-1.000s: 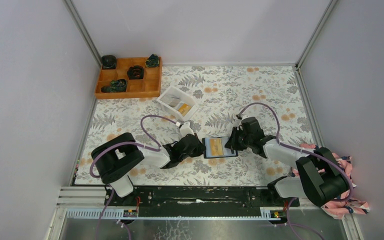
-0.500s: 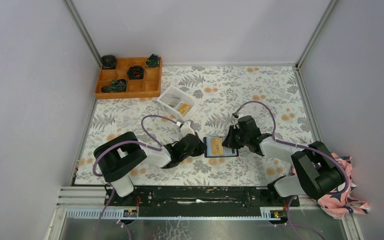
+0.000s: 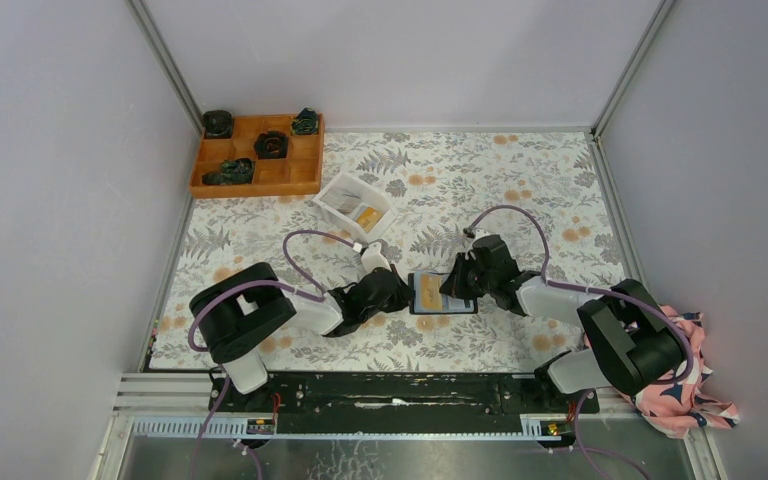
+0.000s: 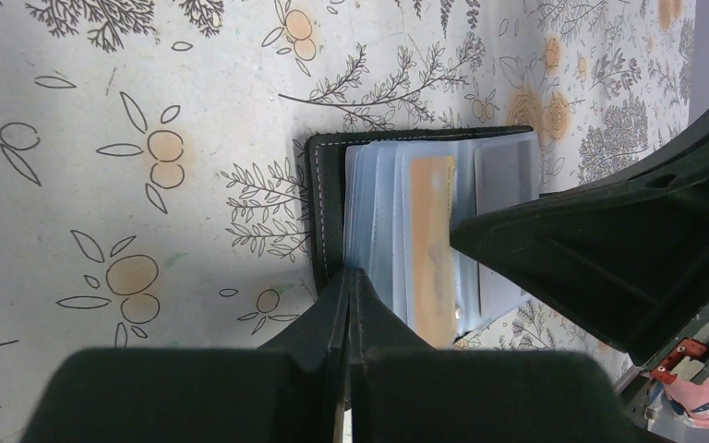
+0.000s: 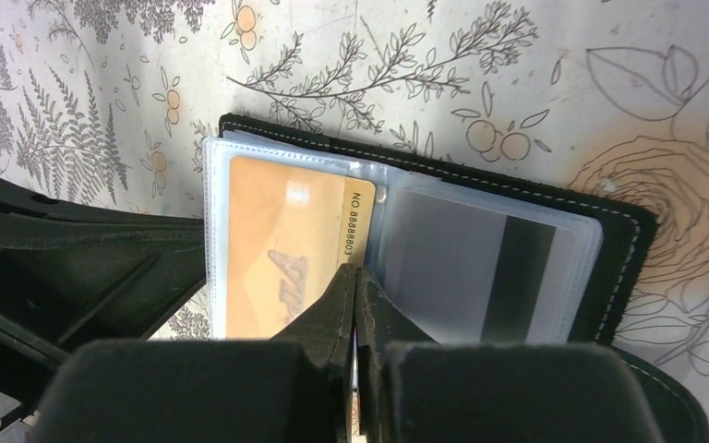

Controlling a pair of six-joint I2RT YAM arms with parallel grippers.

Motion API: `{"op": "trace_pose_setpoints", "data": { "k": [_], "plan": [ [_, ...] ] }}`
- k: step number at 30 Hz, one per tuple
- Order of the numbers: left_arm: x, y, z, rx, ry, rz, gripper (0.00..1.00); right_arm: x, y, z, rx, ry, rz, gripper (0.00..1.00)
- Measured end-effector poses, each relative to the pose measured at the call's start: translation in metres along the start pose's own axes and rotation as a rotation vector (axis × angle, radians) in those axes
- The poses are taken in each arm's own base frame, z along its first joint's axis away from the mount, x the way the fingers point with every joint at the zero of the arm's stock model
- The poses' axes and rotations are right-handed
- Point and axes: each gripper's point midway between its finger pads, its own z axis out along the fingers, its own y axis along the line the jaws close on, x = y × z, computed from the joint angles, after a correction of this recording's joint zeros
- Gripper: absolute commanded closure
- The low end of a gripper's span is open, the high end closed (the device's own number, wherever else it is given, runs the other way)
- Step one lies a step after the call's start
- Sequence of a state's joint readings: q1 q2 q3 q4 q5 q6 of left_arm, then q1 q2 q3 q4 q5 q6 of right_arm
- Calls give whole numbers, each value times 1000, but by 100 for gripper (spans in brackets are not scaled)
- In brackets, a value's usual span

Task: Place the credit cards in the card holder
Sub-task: Insert the credit card into the card holder.

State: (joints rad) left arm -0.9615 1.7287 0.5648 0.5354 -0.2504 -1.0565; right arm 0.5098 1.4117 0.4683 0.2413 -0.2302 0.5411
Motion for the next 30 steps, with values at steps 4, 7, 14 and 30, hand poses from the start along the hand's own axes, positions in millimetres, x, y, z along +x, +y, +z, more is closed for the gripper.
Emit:
{"op": "trace_pose_setpoints", "data": {
  "k": [4, 7, 14, 30],
  "plan": [
    [0, 0, 0, 1, 0, -1, 100, 3, 3, 1, -12, 3, 6, 100],
    [0, 0, 0, 1, 0, 0, 100, 3, 5, 1, -19, 3, 10, 99],
    [-2, -4, 3, 18, -10, -7, 100, 4, 17, -3, -55, 7, 8, 95],
    [-3, -5, 4, 28, -17, -13, 100, -12, 0, -42, 94, -102, -37, 55]
  ]
}}
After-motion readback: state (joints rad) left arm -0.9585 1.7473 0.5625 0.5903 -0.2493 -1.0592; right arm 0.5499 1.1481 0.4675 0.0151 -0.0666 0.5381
